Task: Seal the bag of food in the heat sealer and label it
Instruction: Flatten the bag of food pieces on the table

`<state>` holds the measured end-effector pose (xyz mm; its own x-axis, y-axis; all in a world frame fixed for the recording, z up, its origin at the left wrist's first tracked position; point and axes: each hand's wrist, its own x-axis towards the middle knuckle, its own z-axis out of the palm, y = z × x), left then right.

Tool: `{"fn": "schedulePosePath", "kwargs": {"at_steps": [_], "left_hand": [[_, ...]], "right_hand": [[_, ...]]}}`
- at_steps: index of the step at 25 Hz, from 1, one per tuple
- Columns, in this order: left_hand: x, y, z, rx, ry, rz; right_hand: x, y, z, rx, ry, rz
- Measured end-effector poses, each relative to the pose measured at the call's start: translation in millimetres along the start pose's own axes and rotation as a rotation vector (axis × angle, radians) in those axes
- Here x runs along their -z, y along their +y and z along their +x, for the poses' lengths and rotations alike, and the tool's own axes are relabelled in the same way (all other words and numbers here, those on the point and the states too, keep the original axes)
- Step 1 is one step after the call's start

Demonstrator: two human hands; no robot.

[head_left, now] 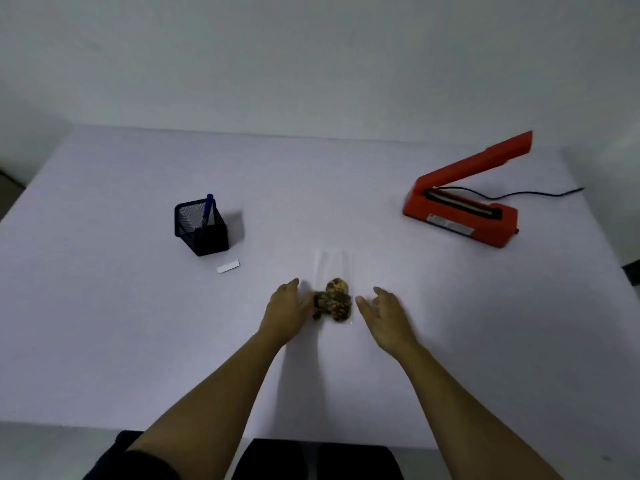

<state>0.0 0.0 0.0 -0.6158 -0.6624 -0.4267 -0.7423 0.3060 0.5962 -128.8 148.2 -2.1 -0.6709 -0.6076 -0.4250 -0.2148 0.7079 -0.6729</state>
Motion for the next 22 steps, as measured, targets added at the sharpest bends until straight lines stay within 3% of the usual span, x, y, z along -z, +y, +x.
{"fn": "schedulePosePath", "kwargs": {"at_steps": [3, 10, 16, 22], "left_hand": [[-10.7, 7.3, 13.8, 0.078, 0.090, -0.143], [-22.0, 15.4, 29.4, 0.219, 0.090, -0.441], [-20.5, -2.7, 30.4, 0.139, -0.096, -0.750], [-12.1, -10.9, 27.5, 0.078, -0.132, -0.810]], "right_hand": [[-11.5, -2.5, 19.5, -0.072, 0.000, 0.141], [-25.7, -14.9, 43.0, -0.161, 0.043, 0.319], [-24.7, -7.7, 44.9, -0.100, -0.022, 0.448], [-22.7, -7.1, 42.0, -0.077, -0.068, 0.530]]}}
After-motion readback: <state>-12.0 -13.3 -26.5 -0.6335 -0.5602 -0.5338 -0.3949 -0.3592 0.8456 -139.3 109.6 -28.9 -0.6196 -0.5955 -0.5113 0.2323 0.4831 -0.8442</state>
